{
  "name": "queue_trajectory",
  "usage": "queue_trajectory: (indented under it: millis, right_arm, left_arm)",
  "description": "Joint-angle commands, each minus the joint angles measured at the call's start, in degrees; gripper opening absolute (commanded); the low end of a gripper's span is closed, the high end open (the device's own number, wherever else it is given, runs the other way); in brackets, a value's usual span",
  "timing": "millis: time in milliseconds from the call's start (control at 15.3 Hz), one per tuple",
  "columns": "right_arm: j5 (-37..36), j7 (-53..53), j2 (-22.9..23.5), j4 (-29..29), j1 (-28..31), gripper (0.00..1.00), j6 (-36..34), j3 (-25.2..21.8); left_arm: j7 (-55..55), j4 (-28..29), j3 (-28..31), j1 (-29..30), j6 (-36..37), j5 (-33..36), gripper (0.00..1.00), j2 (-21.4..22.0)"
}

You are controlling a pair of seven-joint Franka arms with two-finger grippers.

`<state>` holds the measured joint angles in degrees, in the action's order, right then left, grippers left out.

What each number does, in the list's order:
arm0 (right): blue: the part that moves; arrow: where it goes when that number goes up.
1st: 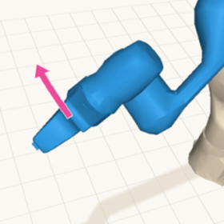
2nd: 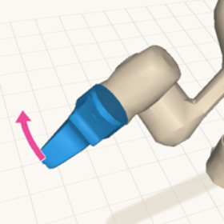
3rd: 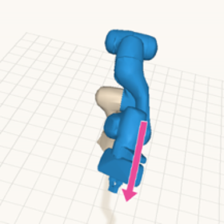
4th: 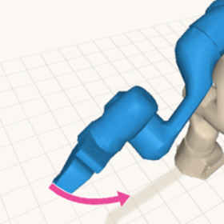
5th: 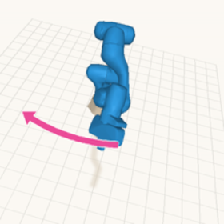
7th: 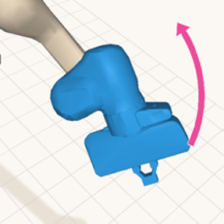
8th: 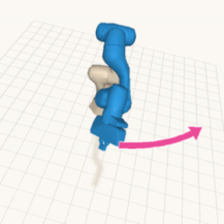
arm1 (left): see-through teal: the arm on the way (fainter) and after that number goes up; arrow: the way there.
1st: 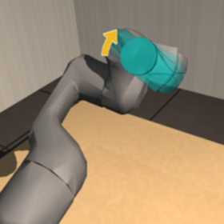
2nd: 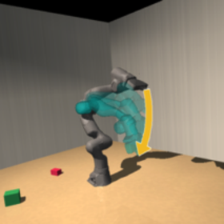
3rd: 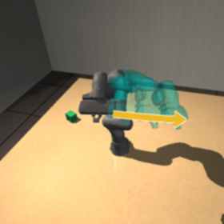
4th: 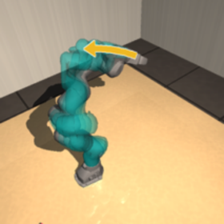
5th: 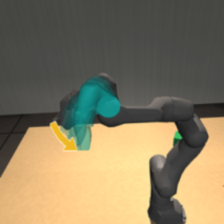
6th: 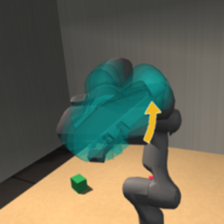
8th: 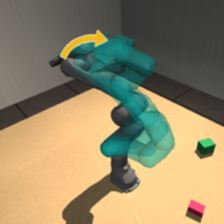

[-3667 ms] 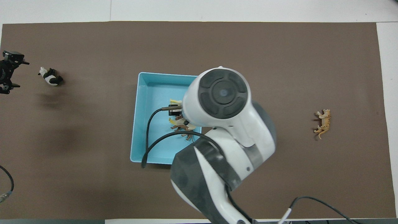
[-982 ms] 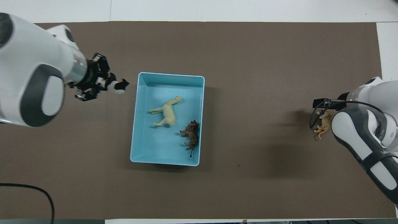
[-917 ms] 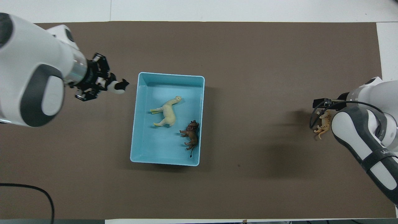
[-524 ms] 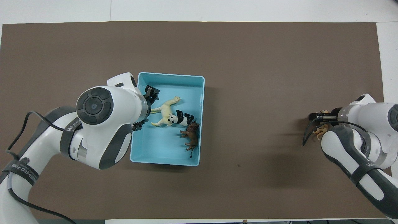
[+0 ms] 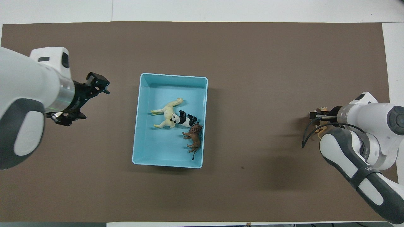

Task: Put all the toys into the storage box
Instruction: 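Lift the tan tiger toy with the right gripper, then lower the tan tiger into the blue box with the right gripper and release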

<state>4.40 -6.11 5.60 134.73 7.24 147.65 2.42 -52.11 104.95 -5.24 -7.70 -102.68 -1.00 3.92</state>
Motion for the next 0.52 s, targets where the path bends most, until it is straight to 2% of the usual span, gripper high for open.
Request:
queue_trajectory:
  millis: [0,65,196,262,327,393,458]
  right_arm:
    - [0.88,9.4,-0.42,-14.69,-6.77,0.0,-18.28,0.4]
    - [0.26,16.33,0.63,-22.68,-11.15,0.0,-25.93,0.4]
    - [-0.79,28.73,5.28,-36.13,-19.24,0.0,-35.11,0.31]
    - [-1.23,34.1,7.21,-41.42,-23.55,0.0,-37.41,0.31]
    - [-1.15,37.89,8.8,-45.22,-27.24,0.0,-37.87,0.31]
    - [-0.71,40.02,10.21,-47.26,-31.28,0.0,-37.44,0.31]
    - [-0.71,42.13,12.4,-49.63,-34.54,0.0,-37.0,0.22]
  left_arm:
    - [17.23,-0.88,-0.56,3.83,6.33,0.47,1.0,1.35]
    - [26.09,-0.97,1.27,4.36,7.66,0.56,1.0,1.26]
    - [40.26,-2.11,7.5,3.75,8.72,0.47,1.0,-0.22]
    - [43.9,-5.07,7.18,4.62,10.9,0.56,1.0,-2.15]
    - [47.33,-11.02,6.92,5.93,14.23,0.65,1.0,-4.69]
    - [49.54,-15.87,6.74,6.47,16.7,0.65,1.0,-7.93]
    - [49.73,-16.87,6.65,6.65,18.12,0.13,1.0,-8.32]
